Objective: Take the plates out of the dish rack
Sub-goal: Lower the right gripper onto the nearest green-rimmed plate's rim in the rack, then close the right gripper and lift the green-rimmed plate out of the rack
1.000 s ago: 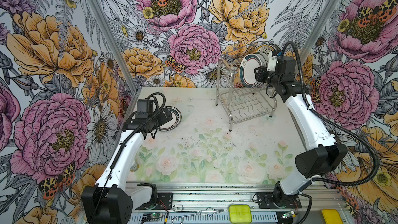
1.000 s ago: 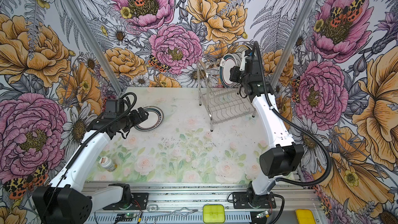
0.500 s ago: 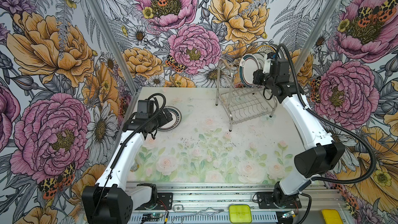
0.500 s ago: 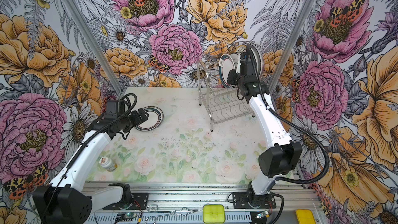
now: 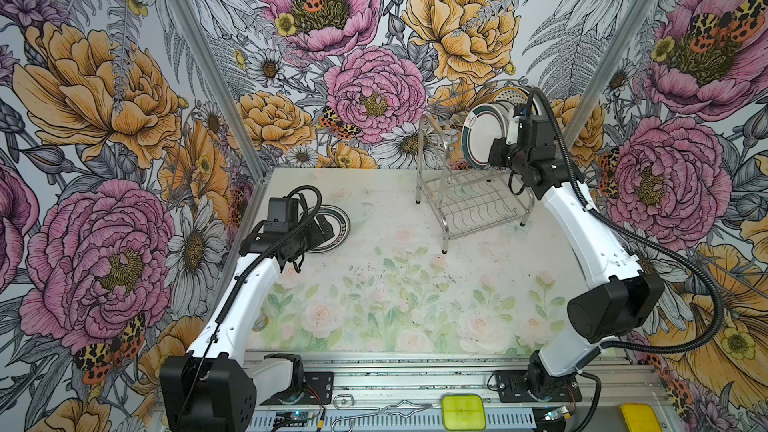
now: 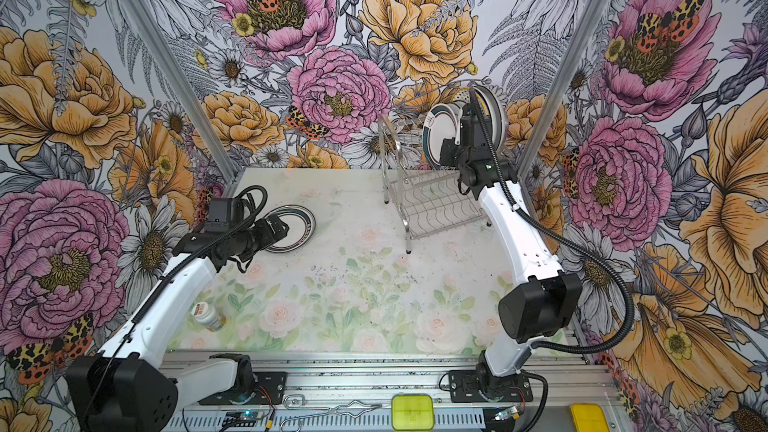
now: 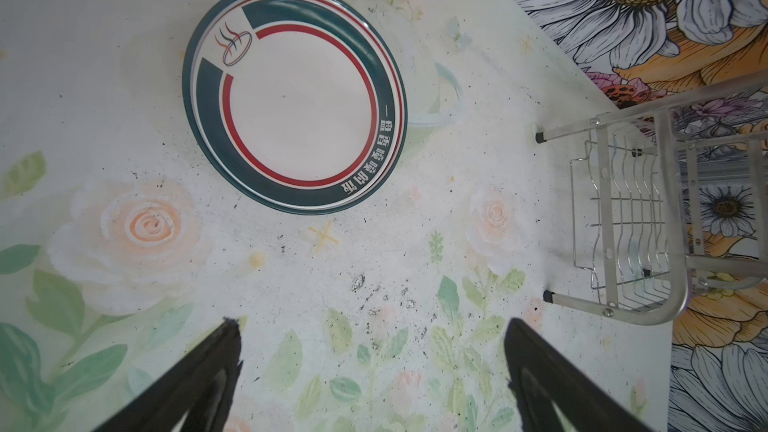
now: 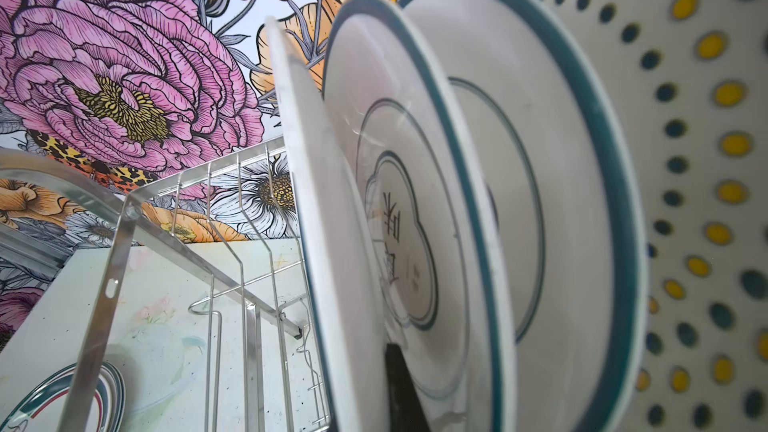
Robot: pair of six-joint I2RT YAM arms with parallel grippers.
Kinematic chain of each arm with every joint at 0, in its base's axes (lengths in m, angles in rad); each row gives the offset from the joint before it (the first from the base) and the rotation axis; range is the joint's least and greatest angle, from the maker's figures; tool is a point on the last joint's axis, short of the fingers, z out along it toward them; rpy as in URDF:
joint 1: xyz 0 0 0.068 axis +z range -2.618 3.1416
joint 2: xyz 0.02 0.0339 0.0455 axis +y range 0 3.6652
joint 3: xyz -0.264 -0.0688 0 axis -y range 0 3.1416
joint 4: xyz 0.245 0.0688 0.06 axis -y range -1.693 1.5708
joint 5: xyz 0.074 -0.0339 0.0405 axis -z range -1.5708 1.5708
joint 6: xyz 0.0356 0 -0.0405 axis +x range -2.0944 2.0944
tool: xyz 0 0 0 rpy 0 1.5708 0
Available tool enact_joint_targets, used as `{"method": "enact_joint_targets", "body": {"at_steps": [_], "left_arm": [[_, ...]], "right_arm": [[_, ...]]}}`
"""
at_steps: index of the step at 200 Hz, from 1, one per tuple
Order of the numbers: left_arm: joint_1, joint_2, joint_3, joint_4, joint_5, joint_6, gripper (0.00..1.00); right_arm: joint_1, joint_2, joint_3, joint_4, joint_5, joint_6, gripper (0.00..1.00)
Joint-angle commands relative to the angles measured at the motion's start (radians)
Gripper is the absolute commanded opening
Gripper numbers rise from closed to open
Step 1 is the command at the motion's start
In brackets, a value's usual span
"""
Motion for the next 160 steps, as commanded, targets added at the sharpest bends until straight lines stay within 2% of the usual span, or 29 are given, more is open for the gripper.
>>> {"method": "enact_joint_targets", "body": {"at_steps": [1, 70, 97, 127, 160], "left_arm": [[-0.004, -0.024, -0.022, 0.052, 0.021, -0.019, 0.99], [-0.026, -0.019, -0.031, 0.079, 0.030, -0.009, 0.99], [-0.070, -0.013, -0.026, 0.085, -0.024, 0.000, 0.99], [-0.160, -0.011, -0.030, 0.122, -0.112, -0.001, 0.99], [-0.205, 0.011, -0.045, 0.174, -0.057, -0.033, 0.99]], "right_arm": [[0.030, -0.007, 0.046, 0.008, -0.015, -0.006, 0.02], [0.047, 0.000, 0.136, 0.016, 0.050, -0.077, 0.00], [0.050, 0.001, 0.184, 0.043, 0.061, -0.104, 0.00], [0.052, 0.006, 0.270, 0.081, 0.070, -0.147, 0.00], [0.053, -0.004, 0.386, 0.109, 0.077, -0.229, 0.00]]}}
